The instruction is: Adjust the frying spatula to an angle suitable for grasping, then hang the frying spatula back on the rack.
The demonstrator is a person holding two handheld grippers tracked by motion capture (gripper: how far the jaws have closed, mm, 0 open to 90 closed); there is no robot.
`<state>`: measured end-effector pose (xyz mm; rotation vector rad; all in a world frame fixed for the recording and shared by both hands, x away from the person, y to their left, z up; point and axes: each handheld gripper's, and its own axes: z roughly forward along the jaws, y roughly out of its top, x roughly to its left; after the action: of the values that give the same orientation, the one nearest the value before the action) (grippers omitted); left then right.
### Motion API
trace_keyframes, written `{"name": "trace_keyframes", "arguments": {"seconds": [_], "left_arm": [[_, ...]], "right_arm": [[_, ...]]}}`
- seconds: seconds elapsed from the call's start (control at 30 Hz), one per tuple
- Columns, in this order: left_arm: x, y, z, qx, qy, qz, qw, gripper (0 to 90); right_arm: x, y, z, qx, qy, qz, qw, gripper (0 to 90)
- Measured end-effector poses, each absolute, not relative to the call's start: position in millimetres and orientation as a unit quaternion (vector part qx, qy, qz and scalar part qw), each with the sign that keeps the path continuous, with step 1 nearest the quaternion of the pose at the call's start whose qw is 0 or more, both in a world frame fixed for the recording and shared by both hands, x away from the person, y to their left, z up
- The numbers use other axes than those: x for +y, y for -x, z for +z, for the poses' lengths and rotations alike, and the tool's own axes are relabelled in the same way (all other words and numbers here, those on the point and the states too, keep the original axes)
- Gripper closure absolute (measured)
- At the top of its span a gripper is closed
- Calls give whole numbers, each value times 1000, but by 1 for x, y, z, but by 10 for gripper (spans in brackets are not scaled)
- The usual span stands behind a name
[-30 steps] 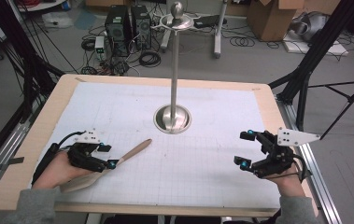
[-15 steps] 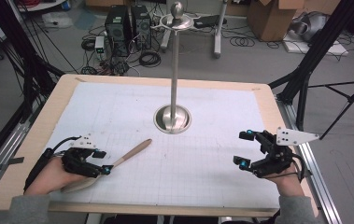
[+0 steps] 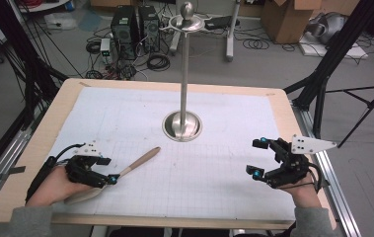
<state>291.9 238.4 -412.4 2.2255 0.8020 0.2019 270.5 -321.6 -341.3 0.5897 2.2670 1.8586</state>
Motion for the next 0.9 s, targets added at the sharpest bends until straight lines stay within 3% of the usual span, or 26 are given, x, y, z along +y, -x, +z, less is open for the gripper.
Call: {"name": "trace_keyframes", "arguments": {"seconds": [0.1, 0.23, 0.57, 0.9], "left_arm": [[236, -292, -410, 320, -867, 82, 372, 187], [234, -291, -409, 322, -866, 78, 376, 186], [227, -294, -415, 308, -878, 63, 361, 268], [224, -294, -416, 305, -888, 46, 342, 423]], "right_arm": [[-323, -270, -341, 757, -199, 619, 75, 86], [-323, -267, -341, 756, -200, 619, 75, 86], [-325, -266, -341, 755, -203, 619, 77, 86], [-327, -264, -342, 757, -201, 617, 77, 86]]}}
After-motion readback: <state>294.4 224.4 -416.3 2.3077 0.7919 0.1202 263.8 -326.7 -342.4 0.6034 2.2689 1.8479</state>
